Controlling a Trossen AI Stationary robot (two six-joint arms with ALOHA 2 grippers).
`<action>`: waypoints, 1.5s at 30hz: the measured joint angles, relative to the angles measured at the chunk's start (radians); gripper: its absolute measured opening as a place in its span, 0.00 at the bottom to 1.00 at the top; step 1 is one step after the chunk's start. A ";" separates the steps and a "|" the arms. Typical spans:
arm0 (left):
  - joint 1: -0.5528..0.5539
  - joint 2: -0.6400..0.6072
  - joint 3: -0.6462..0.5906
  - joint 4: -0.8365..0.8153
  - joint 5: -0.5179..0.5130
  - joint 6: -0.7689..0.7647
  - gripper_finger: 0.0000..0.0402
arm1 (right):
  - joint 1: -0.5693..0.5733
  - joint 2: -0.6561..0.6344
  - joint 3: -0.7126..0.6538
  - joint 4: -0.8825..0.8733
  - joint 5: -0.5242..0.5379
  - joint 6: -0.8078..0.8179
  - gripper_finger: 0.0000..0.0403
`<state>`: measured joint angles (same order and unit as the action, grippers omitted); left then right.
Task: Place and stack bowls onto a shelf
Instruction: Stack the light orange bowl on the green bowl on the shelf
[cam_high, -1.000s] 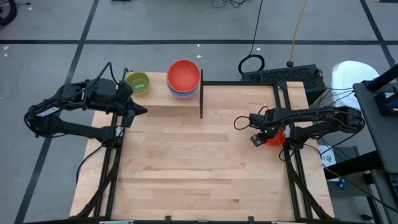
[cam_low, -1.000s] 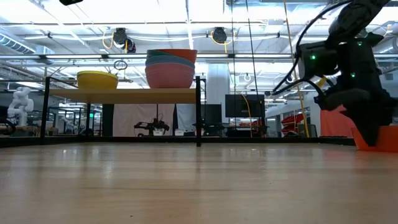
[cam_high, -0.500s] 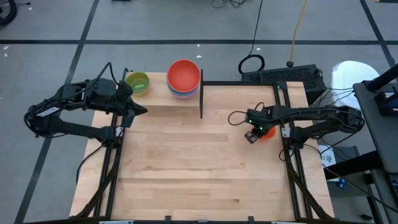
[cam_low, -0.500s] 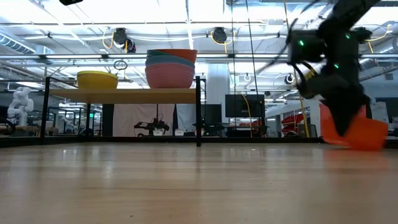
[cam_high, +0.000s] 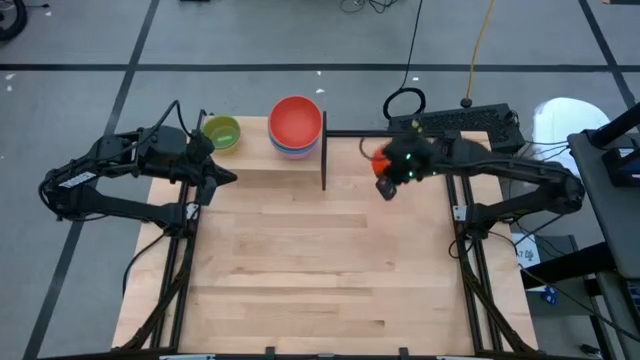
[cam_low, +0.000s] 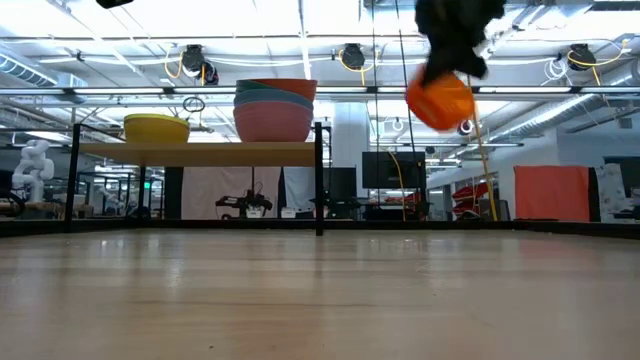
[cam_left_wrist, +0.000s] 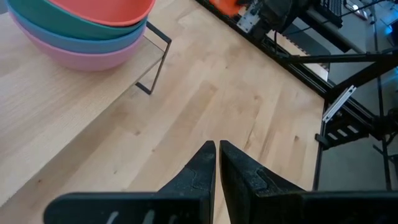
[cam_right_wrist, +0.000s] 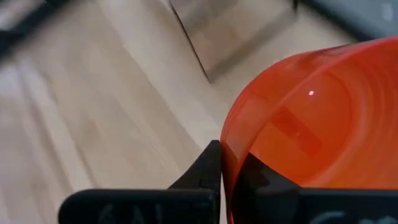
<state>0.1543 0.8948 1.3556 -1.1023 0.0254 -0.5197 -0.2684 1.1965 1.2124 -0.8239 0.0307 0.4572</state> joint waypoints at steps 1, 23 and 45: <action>0.000 0.000 0.000 0.000 0.000 0.007 0.06 | 0.000 0.000 0.031 0.015 0.000 -0.024 0.00; 0.000 0.080 0.000 0.152 0.149 0.205 0.06 | 0.101 0.216 0.292 0.151 -0.221 -0.320 0.00; -0.076 0.322 -0.001 0.464 0.374 0.185 0.20 | 0.327 0.246 0.274 0.017 -0.438 -0.663 0.00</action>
<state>0.0782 1.2168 1.3548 -0.6387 0.3998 -0.3351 0.0590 1.4422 1.4869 -0.8072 -0.4075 -0.2053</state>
